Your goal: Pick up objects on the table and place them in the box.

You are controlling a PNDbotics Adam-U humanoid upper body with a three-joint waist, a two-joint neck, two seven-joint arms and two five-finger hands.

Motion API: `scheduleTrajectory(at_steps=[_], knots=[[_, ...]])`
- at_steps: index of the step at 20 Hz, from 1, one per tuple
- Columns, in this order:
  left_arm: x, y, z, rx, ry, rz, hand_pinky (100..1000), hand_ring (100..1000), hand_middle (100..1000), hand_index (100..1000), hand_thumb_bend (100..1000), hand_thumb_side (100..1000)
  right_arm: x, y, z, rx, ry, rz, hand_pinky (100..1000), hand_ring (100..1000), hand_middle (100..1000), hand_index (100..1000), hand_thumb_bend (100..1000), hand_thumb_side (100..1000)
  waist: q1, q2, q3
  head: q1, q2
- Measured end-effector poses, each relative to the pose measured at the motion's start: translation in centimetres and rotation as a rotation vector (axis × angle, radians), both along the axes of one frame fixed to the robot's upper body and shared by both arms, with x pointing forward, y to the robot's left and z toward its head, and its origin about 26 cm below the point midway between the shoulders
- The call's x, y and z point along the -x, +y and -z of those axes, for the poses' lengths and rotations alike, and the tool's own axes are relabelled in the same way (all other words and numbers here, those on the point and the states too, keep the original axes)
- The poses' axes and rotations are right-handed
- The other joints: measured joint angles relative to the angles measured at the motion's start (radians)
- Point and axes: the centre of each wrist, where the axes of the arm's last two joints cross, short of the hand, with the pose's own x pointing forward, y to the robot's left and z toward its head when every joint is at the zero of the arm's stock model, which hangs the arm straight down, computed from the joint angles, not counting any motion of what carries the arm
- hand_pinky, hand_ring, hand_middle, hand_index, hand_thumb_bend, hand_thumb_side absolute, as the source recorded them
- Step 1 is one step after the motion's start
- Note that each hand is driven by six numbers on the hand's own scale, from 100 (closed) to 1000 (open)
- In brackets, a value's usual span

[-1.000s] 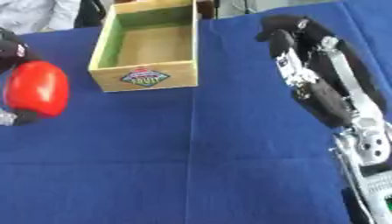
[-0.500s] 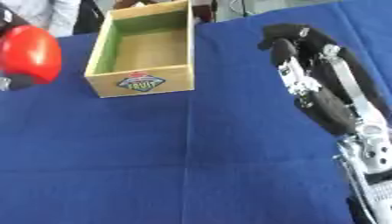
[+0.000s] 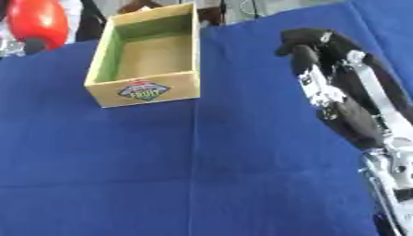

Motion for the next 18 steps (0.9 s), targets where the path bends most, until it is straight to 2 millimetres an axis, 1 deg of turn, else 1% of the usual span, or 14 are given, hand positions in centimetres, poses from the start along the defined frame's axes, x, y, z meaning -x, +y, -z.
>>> scheduleTrajectory(at_steps=[3,5,7,10,13,18], knots=[[-0.6,0.8,0.8,0.049,-0.022,-0.030,100,186,312,514,461,578,0.0,0.6,-0.9,0.004,-0.035,-0.038,944,873,659,809,100,754,0.007,0.004,-0.034,0.024,0.000],[-1.0,1.4,1.2,0.077,-0.039,-0.047,100,185,312,515,474,571,0.0,1.1,-1.5,0.008,-0.065,-0.066,941,873,660,808,100,767,0.012,0.008,-0.058,0.045,-0.001],[-1.3,1.7,1.6,0.099,-0.053,-0.057,100,197,317,518,487,572,0.1,1.6,-2.2,0.014,-0.092,-0.093,940,872,661,807,100,773,0.014,0.015,-0.080,0.064,-0.007],[-1.9,2.0,1.8,0.123,-0.075,-0.072,100,210,323,522,471,580,0.2,2.2,-3.0,0.023,-0.124,-0.129,939,872,661,807,100,777,0.017,0.027,-0.107,0.092,-0.019],[-2.5,2.2,1.8,0.123,-0.108,-0.101,100,216,328,528,472,584,0.3,2.8,-3.5,0.024,-0.141,-0.163,939,872,661,807,100,776,0.020,0.041,-0.127,0.111,-0.033],[-3.4,2.3,2.9,0.068,-0.126,-0.158,100,249,336,551,461,602,0.4,3.3,-3.8,0.026,-0.149,-0.191,941,872,659,807,100,773,0.022,0.054,-0.144,0.129,-0.046]])
